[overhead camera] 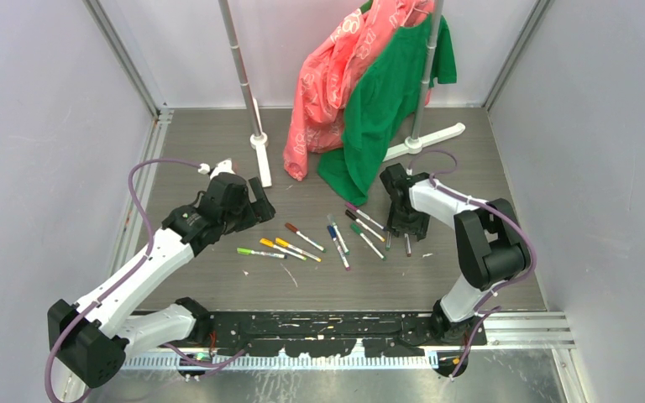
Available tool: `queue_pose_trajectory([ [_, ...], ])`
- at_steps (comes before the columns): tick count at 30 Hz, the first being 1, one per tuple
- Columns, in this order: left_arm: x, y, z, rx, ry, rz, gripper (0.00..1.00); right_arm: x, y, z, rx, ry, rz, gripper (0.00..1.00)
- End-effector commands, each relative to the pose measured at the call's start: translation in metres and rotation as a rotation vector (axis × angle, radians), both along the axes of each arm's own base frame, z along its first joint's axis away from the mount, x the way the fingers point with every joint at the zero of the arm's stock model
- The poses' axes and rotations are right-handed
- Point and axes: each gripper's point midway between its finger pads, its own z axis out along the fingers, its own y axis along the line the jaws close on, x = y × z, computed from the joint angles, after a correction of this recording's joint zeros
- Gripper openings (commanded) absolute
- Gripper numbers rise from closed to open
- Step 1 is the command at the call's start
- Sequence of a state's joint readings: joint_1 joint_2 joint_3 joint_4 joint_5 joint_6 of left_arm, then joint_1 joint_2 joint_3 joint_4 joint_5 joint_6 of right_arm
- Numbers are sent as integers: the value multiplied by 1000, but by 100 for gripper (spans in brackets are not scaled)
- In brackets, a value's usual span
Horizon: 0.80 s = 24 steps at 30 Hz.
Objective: Open the pen caps
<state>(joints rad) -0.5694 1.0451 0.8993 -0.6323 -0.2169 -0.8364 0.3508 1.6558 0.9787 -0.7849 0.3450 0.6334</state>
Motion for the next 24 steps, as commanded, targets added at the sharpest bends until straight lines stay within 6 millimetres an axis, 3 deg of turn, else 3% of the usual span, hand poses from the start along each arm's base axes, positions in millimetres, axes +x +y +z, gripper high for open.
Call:
queue_pose_trajectory([
  [1, 10, -5, 14, -36, -59, 17, 86, -12, -6, -11, -19, 46, -3, 60],
  [7, 12, -7, 14, -45, -59, 19, 86, -24, 1, -25, 23, 96, -12, 46],
  [24, -1, -4, 35, -73, -76, -9, 86, -51, 8, -37, 96, 127, -110, 38],
])
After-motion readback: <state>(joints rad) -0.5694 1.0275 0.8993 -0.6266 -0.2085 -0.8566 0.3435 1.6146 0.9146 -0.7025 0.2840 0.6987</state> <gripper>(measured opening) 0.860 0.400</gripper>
